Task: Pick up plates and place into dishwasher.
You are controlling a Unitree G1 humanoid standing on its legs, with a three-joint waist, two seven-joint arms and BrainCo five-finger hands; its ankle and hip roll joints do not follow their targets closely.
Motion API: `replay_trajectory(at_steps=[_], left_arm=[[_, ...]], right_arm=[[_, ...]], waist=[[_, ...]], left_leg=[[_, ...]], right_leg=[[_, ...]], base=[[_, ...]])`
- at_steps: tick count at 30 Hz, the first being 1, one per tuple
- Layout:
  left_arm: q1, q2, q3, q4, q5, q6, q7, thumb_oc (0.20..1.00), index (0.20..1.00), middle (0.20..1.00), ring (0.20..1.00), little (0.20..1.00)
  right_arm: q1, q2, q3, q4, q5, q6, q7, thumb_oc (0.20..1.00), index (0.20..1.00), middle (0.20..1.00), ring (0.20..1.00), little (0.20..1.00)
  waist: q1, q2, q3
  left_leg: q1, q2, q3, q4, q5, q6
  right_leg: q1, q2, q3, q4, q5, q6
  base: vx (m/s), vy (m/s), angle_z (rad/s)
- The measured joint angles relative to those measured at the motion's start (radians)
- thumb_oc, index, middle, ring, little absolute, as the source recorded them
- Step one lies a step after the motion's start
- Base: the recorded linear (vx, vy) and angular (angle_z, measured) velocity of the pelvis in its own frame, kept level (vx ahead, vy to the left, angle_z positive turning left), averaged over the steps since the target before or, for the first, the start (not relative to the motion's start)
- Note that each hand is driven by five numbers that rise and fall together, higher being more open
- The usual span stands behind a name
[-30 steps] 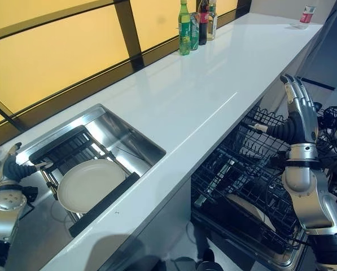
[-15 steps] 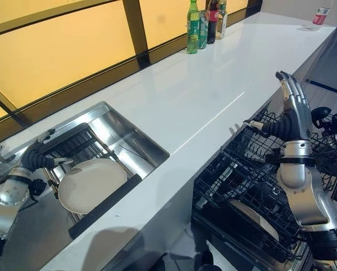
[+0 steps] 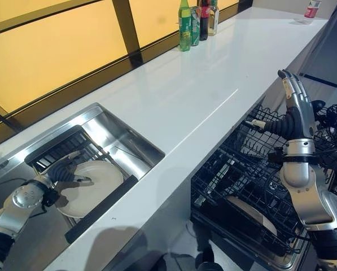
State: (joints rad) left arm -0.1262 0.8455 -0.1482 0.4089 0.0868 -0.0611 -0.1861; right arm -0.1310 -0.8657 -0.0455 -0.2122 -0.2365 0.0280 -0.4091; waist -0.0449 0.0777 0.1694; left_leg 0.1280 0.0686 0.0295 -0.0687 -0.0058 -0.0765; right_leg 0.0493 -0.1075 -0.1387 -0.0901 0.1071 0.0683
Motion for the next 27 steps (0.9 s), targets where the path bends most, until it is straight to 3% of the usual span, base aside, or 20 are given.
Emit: replay_trajectory(at_steps=[17, 23, 27], left_arm=[[-0.067, 0.002, -0.009, 0.09, 0.13, 0.161, -0.059, 1.0, 1.0, 1.0, 1.0, 1.0], [-0.105, 0.036, -0.03, 0.087, 0.123, 0.187, -0.197, 1.0, 1.0, 1.0, 1.0, 1.0], [-0.114, 0.067, -0.027, 0.075, -0.001, 0.195, -0.308, 1.0, 1.0, 1.0, 1.0, 1.0]], right_arm=[[-0.001, -0.042, 0.022, -0.001, 0.026, 0.023, 0.001, 1.0, 1.0, 1.0, 1.0, 1.0], [-0.001, -0.053, 0.022, -0.001, 0.034, 0.033, 0.001, 1.0, 1.0, 1.0, 1.0, 1.0], [-0.001, -0.053, 0.022, -0.002, 0.034, 0.039, 0.001, 1.0, 1.0, 1.0, 1.0, 1.0]], waist=[[-0.02, 0.013, 0.018], [-0.022, 0.014, 0.026], [-0.019, 0.016, 0.037]], left_leg=[[0.002, -0.002, 0.007, -0.008, 0.005, 0.0], [0.001, -0.002, 0.011, -0.009, 0.005, -0.001], [0.002, -0.002, 0.011, -0.008, 0.005, -0.001]], right_leg=[[-0.004, 0.001, 0.007, 0.0, -0.001, 0.006], [-0.007, 0.001, 0.008, 0.0, -0.001, 0.006], [-0.006, 0.001, 0.008, 0.0, -0.001, 0.006]], base=[[0.01, 0.006, 0.0], [0.0, -0.004, 0.0], [0.0, 0.0, 0.0]])
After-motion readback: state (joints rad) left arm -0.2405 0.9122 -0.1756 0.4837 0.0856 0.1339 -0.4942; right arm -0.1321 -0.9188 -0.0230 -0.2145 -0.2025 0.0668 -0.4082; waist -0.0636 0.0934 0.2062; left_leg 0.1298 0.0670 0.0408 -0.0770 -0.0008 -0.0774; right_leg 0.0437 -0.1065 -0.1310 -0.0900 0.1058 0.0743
